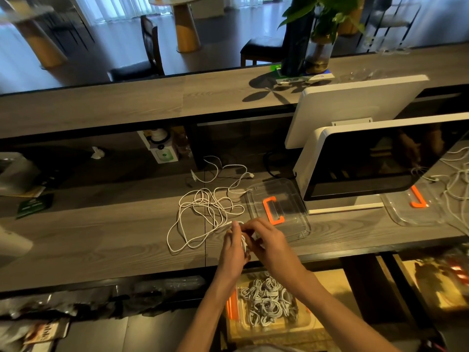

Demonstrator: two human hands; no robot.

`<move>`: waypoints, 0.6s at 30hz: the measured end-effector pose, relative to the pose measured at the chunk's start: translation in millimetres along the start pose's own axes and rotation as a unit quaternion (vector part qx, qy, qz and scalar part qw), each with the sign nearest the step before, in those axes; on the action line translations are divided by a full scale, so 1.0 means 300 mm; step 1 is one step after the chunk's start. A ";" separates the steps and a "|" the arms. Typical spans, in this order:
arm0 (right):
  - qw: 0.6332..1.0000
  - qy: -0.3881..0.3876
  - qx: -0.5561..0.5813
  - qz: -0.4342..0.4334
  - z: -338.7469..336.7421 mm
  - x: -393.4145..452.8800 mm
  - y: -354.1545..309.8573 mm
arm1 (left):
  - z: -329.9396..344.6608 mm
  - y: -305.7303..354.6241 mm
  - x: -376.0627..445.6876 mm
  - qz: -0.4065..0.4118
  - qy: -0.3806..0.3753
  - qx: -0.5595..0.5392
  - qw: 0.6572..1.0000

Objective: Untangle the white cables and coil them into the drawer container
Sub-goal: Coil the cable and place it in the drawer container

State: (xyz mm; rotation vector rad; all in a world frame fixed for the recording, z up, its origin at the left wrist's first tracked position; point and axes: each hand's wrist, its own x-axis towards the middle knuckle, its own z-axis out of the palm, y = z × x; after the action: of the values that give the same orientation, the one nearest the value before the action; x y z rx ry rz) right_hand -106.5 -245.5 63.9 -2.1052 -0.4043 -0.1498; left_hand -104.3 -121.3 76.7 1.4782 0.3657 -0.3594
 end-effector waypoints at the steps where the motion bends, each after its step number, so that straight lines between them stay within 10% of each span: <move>1: 1.000 -0.007 -0.012 -0.002 0.009 0.003 0.006 | 0.005 0.002 0.001 0.008 0.023 0.005 1.000; 9: 0.999 -0.021 -0.031 0.028 0.089 0.002 0.035 | 0.030 -0.003 0.010 0.074 0.149 0.143 0.976; 18: 0.993 0.049 0.049 0.094 0.094 -0.035 0.040 | -0.018 -0.040 0.051 -0.055 0.061 -0.086 0.993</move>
State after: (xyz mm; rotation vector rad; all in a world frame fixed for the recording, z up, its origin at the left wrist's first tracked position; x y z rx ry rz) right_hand -113.8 -230.1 36.2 -2.0174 -0.1506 -0.1195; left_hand -96.0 -116.7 58.8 1.3170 0.5651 -0.3178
